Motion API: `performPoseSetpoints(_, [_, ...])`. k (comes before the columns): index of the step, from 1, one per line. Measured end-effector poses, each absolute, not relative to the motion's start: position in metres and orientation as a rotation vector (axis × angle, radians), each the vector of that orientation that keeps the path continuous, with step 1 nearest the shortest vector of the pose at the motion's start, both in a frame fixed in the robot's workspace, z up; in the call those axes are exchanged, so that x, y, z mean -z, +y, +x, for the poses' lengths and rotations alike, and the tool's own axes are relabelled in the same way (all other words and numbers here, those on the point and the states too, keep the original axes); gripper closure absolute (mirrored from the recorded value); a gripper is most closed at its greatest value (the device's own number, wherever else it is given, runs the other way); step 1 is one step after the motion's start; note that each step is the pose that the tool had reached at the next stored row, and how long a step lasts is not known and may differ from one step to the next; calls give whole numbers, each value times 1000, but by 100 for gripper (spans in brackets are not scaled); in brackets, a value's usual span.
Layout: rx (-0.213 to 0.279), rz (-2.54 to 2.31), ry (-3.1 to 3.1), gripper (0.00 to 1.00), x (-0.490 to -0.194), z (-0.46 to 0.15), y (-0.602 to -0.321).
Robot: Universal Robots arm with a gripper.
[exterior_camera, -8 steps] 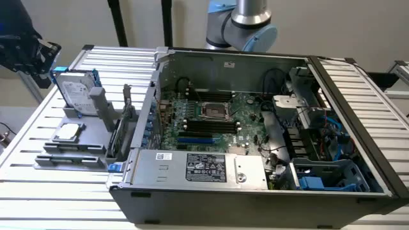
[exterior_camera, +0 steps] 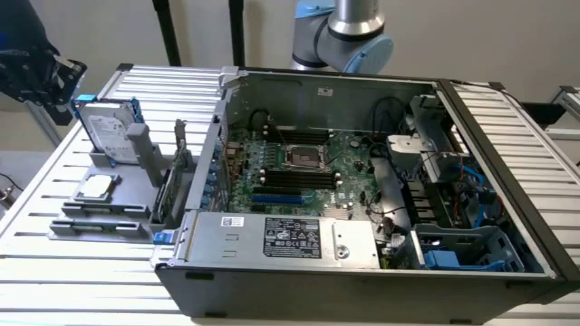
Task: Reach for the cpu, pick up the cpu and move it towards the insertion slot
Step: 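Pick up the cpu and move it towards the insertion slot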
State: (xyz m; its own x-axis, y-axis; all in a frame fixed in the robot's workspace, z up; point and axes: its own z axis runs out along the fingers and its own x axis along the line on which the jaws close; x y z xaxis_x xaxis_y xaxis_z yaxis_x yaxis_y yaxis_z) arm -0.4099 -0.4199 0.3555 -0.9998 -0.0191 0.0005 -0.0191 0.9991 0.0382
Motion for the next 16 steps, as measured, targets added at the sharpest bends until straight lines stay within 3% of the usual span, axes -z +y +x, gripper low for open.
performPoseSetpoints(16, [60, 30, -3143, 89, -344, -430, -398])
